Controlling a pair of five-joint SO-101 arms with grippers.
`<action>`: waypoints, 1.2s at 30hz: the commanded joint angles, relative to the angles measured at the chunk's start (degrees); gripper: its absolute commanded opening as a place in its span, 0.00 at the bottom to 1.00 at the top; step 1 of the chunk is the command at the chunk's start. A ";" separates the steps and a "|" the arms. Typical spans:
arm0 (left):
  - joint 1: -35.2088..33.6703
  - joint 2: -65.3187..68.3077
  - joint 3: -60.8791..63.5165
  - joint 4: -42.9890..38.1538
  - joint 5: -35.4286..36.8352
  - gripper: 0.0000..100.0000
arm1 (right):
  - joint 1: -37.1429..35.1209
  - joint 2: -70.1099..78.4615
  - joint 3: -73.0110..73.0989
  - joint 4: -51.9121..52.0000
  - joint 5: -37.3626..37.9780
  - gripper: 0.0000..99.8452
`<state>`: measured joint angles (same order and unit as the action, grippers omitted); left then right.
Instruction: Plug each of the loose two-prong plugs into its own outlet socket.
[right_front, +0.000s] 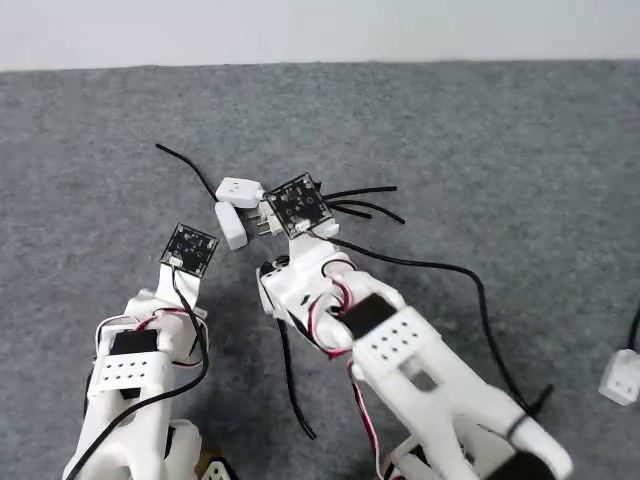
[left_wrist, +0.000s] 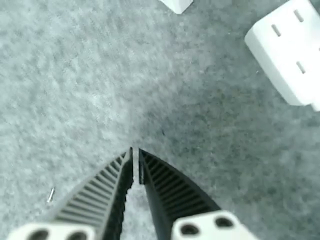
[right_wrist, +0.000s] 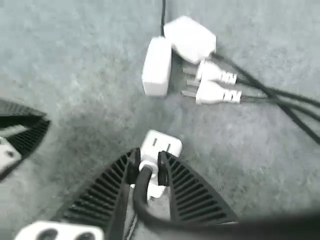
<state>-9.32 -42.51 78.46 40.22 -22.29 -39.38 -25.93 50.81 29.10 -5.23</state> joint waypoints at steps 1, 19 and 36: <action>-0.44 -1.14 -0.40 -1.41 0.79 0.01 | 0.75 4.70 -6.15 -1.98 2.20 0.01; -0.53 -1.14 -0.40 -1.41 0.70 0.01 | 2.86 19.30 -16.09 -4.18 6.68 0.01; -2.90 -1.14 -0.57 -1.58 0.70 0.01 | 0.13 31.34 -24.53 10.15 6.68 0.01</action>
<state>-11.43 -42.51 78.46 40.13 -22.20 -38.24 2.20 29.45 34.81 0.84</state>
